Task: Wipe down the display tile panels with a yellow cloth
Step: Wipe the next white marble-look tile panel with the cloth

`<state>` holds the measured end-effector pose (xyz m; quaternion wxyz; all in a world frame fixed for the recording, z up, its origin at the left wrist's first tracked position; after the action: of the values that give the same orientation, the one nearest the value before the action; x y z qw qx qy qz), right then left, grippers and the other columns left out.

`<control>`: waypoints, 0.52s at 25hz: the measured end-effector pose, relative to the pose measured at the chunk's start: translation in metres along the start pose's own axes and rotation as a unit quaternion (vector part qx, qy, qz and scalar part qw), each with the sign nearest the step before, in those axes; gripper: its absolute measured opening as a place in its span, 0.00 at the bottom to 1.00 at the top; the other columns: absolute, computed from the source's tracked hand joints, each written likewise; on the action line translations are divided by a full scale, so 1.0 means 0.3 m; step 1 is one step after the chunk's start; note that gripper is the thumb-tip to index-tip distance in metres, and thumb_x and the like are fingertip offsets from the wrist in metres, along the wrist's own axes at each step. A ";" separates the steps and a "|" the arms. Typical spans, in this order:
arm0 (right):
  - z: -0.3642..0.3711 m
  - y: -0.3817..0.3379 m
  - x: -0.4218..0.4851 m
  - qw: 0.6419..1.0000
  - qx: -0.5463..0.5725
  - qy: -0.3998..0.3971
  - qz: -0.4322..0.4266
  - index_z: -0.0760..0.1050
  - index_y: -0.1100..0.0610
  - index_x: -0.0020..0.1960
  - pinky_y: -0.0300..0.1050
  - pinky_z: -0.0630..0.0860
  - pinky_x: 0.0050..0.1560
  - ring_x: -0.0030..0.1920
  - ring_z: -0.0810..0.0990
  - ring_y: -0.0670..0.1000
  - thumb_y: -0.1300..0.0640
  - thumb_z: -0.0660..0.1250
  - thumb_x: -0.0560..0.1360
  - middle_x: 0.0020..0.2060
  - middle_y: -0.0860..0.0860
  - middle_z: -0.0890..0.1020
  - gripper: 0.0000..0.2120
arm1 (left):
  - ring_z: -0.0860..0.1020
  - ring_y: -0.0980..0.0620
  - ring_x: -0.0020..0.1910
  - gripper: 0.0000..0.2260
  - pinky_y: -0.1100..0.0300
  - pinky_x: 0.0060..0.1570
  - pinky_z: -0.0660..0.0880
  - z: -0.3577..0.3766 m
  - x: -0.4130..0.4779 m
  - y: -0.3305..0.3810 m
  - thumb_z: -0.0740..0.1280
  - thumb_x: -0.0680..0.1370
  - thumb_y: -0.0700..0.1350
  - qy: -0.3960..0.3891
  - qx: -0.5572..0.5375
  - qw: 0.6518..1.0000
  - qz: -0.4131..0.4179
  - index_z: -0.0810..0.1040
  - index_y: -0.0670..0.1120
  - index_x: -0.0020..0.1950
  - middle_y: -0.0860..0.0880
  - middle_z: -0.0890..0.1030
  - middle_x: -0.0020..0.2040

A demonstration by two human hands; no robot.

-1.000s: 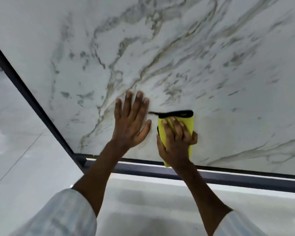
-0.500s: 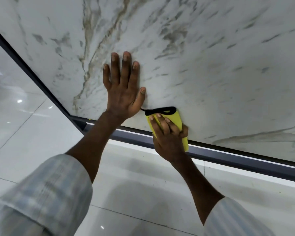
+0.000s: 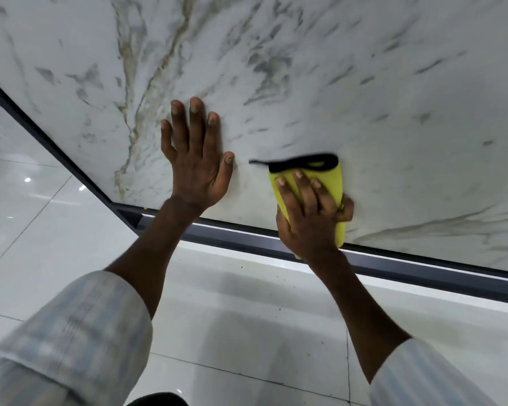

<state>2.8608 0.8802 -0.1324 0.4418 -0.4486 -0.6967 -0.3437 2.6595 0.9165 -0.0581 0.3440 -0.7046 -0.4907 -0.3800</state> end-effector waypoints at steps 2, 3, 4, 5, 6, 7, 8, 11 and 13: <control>0.062 0.007 -0.161 0.998 -0.022 -0.053 -0.018 0.65 0.43 0.77 0.60 0.63 0.62 0.71 0.62 0.51 0.52 0.73 0.71 0.75 0.45 0.68 0.37 | 0.38 0.41 0.84 0.32 0.39 0.79 0.42 0.002 0.010 0.004 0.51 0.85 0.53 0.009 -0.019 1.000 -0.022 0.40 0.47 0.85 0.46 0.37 0.85; 0.078 0.007 -0.206 0.997 -0.026 -0.073 -0.021 0.65 0.43 0.77 0.60 0.63 0.62 0.70 0.64 0.52 0.51 0.73 0.71 0.74 0.45 0.69 0.37 | 0.41 0.34 0.83 0.33 0.34 0.78 0.45 0.002 0.013 0.027 0.53 0.84 0.52 0.012 -0.038 0.998 -0.048 0.43 0.43 0.85 0.38 0.41 0.85; 0.080 0.004 -0.223 0.996 -0.024 -0.087 -0.024 0.65 0.43 0.77 0.61 0.64 0.62 0.68 0.65 0.52 0.51 0.73 0.71 0.73 0.45 0.69 0.37 | 0.46 0.27 0.81 0.33 0.30 0.77 0.49 0.004 0.012 0.064 0.55 0.83 0.51 0.009 -0.052 0.996 -0.070 0.47 0.40 0.84 0.30 0.47 0.82; 0.071 0.001 -0.217 0.995 -0.014 -0.096 -0.026 0.65 0.43 0.77 0.61 0.64 0.62 0.67 0.66 0.52 0.51 0.73 0.71 0.73 0.45 0.69 0.37 | 0.49 0.22 0.78 0.34 0.29 0.75 0.50 0.007 0.003 0.109 0.56 0.82 0.50 0.000 -0.059 0.995 -0.085 0.48 0.39 0.83 0.24 0.52 0.79; 0.053 0.004 -0.190 0.995 -0.004 -0.101 -0.028 0.66 0.42 0.77 0.61 0.64 0.63 0.66 0.67 0.53 0.51 0.73 0.70 0.73 0.46 0.69 0.37 | 0.51 0.20 0.76 0.35 0.30 0.76 0.49 0.017 -0.012 0.157 0.57 0.82 0.51 -0.014 -0.066 0.994 -0.086 0.45 0.42 0.84 0.23 0.52 0.77; 0.027 0.015 -0.146 0.995 0.010 -0.095 -0.027 0.66 0.41 0.76 0.61 0.63 0.63 0.65 0.67 0.54 0.52 0.73 0.70 0.72 0.46 0.69 0.37 | 0.50 0.20 0.76 0.35 0.33 0.77 0.46 0.032 -0.035 0.194 0.56 0.83 0.51 -0.027 -0.073 0.994 -0.075 0.42 0.45 0.85 0.24 0.51 0.77; -0.004 0.041 -0.088 0.997 0.025 -0.077 -0.017 0.66 0.41 0.76 0.60 0.62 0.63 0.65 0.67 0.55 0.52 0.73 0.69 0.72 0.47 0.69 0.37 | 0.48 0.22 0.78 0.35 0.35 0.78 0.43 0.051 -0.060 0.215 0.55 0.84 0.51 -0.033 -0.079 0.995 -0.058 0.39 0.47 0.85 0.27 0.47 0.79; -0.088 0.174 0.043 0.998 0.013 0.026 0.055 0.65 0.45 0.75 0.60 0.59 0.66 0.70 0.64 0.56 0.50 0.73 0.71 0.73 0.51 0.67 0.36 | 0.35 0.34 0.82 0.33 0.39 0.79 0.37 0.096 -0.097 0.208 0.53 0.86 0.53 -0.017 -0.065 0.998 -0.015 0.38 0.48 0.85 0.39 0.34 0.83; -0.075 0.209 -0.017 0.997 -0.015 0.043 0.070 0.64 0.48 0.76 0.60 0.56 0.70 0.74 0.61 0.56 0.49 0.73 0.71 0.76 0.51 0.65 0.36 | 0.34 0.38 0.82 0.33 0.40 0.79 0.37 0.104 -0.104 0.205 0.53 0.86 0.53 -0.002 -0.055 0.998 -0.011 0.39 0.48 0.85 0.44 0.33 0.84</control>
<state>2.9269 0.8816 -0.1236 0.4879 -0.4873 -0.6388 -0.3411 2.7172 0.9124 -0.1069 0.2998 -0.7177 -0.4775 -0.4086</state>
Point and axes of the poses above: each hand's wrist, its own x-axis towards the middle knuckle, its own z-axis out of the palm, y = z × x, the point moved 8 cm from there along x, towards the middle knuckle
